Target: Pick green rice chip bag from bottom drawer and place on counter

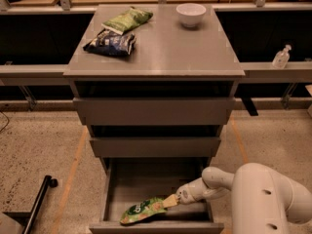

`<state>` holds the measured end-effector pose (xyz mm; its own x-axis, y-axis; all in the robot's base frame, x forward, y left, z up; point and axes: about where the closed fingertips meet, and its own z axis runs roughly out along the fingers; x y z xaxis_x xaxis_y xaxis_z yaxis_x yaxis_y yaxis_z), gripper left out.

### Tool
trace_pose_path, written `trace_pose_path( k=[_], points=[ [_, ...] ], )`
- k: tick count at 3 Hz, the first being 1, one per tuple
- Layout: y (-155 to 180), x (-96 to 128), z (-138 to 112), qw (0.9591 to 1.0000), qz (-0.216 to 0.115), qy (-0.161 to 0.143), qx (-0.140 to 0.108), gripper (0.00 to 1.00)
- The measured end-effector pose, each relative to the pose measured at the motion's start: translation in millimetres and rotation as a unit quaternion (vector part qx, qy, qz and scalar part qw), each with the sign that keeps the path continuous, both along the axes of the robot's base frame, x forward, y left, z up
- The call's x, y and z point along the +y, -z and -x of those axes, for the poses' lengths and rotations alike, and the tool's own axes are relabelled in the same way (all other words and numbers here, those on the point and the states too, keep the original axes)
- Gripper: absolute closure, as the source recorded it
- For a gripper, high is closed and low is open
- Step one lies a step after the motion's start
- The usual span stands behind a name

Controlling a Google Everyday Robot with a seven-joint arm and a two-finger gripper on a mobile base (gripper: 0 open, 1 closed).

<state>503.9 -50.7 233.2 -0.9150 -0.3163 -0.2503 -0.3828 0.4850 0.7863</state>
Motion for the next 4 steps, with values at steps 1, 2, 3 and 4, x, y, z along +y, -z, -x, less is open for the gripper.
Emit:
trace_pose_path(
  k=[1, 2, 3, 4],
  points=[
    [-21.8, -0.1, 1.4, 0.9997, -0.001, 0.001, -0.023, 1.0],
    [-35.7, 0.1, 1.3, 0.9992, -0.001, 0.0, -0.039, 1.0],
    [-43.3, 1.8, 1.2, 0.9989, -0.005, -0.002, -0.047, 1.0],
    [-58.0, 4.6, -0.4, 0.998, -0.01, -0.004, -0.063, 1.0]
  ],
)
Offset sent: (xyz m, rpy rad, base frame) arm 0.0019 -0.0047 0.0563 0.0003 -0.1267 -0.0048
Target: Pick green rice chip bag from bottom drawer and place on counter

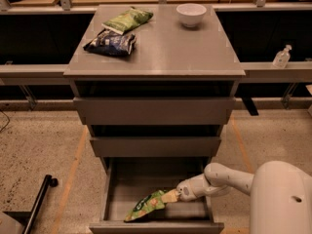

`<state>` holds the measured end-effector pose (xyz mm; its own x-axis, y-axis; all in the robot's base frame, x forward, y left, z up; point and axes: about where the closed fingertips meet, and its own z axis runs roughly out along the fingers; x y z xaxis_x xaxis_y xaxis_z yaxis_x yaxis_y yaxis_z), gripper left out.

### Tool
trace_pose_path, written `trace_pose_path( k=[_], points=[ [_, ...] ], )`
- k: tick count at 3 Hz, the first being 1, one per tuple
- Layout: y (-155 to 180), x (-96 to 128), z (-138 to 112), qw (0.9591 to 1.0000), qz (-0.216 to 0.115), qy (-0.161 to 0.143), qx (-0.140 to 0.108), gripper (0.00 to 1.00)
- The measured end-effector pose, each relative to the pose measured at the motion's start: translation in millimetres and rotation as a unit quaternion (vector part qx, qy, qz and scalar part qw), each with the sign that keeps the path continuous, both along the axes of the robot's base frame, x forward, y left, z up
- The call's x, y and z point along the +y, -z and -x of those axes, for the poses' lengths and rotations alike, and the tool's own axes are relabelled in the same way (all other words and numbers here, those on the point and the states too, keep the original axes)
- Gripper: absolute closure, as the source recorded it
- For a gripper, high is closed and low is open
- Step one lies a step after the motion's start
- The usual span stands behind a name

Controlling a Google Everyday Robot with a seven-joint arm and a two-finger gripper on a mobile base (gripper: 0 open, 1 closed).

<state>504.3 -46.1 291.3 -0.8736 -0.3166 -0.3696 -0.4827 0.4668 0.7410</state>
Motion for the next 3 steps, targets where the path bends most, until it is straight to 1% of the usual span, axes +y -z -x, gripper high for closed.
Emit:
trace_pose_path(
  k=[1, 2, 3],
  points=[
    [-34.6, 8.3, -0.6, 0.999, -0.005, -0.013, -0.042, 1.0],
    [-71.1, 18.2, 1.2, 0.9956, -0.01, -0.029, -0.089, 1.0],
    [-97.3, 25.7, 2.9, 0.9917, -0.013, -0.041, -0.121, 1.0]
  ],
)
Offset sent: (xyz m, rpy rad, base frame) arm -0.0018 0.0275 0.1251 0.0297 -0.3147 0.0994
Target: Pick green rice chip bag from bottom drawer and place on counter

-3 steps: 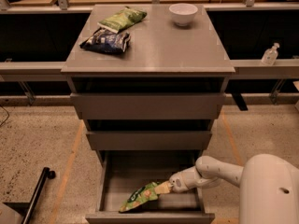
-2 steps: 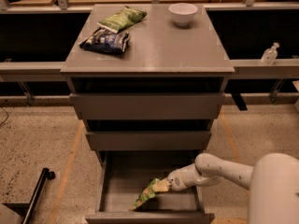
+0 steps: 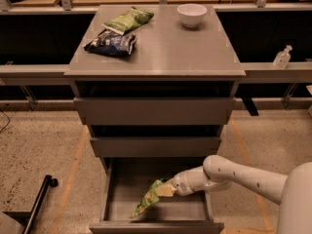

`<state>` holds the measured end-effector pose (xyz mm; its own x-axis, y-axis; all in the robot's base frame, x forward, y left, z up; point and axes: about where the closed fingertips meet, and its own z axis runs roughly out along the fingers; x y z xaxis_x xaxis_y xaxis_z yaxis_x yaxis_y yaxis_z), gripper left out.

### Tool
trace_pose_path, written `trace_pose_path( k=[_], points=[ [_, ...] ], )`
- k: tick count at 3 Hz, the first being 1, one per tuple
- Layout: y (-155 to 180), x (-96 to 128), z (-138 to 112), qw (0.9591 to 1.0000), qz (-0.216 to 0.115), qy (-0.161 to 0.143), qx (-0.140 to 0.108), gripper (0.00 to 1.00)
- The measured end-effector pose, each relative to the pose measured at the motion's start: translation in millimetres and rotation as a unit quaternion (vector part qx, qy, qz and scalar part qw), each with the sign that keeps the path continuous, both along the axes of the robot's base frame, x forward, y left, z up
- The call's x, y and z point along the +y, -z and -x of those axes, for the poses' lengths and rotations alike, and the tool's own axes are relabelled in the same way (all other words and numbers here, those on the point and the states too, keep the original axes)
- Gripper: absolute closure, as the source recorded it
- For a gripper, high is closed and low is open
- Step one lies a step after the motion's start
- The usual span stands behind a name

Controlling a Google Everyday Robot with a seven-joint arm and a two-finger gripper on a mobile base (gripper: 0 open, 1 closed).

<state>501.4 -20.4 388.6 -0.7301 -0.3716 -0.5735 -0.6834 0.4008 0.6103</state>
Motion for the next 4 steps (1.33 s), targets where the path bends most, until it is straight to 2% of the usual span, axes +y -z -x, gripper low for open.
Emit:
trace_pose_path(
  k=[1, 2, 3, 4],
  points=[
    [-16.6, 3.9, 0.7, 0.9998, -0.002, -0.008, -0.02, 1.0],
    [-46.1, 6.1, 2.2, 0.9984, -0.001, -0.021, -0.052, 1.0],
    [-71.5, 3.8, 2.1, 0.9968, 0.011, -0.022, -0.076, 1.0],
    [-120.8, -9.2, -6.7, 0.9932, 0.042, -0.03, -0.104, 1.0]
  ],
)
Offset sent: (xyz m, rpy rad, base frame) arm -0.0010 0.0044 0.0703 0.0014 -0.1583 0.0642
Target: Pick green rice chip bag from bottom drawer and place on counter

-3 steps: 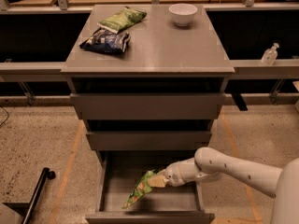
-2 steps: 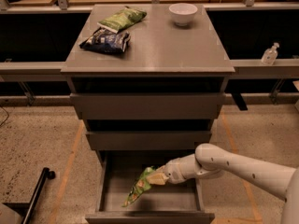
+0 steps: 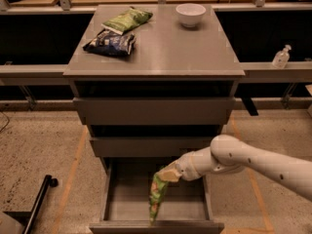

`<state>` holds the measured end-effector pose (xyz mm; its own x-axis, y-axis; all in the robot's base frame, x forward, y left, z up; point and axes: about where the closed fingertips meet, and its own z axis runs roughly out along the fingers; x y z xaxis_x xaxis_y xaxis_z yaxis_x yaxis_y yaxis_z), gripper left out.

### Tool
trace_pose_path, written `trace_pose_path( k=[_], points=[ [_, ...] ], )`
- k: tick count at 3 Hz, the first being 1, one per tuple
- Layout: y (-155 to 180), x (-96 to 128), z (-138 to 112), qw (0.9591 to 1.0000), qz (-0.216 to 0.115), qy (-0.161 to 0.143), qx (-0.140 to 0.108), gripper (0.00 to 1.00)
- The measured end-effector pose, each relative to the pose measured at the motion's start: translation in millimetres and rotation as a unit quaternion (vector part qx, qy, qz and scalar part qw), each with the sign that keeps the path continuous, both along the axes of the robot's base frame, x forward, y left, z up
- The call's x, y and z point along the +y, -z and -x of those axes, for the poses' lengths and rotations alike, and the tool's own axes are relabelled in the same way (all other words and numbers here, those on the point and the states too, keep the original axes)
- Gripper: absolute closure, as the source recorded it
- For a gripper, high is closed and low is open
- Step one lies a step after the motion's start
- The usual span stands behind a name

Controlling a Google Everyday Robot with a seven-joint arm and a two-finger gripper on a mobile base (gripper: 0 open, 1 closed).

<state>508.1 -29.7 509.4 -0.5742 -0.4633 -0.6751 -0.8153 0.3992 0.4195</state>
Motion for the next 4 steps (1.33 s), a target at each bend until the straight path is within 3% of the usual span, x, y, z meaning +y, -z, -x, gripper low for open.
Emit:
trace_pose_path(
  k=[1, 3, 4],
  points=[
    [-47.2, -14.6, -16.9, 0.9991, 0.037, 0.006, -0.018, 1.0],
    [-129.4, -44.1, -55.5, 0.9922, 0.106, 0.031, -0.057, 1.0],
    [-130.9, -43.7, -55.9, 0.9921, 0.107, 0.031, -0.058, 0.84]
  ],
)
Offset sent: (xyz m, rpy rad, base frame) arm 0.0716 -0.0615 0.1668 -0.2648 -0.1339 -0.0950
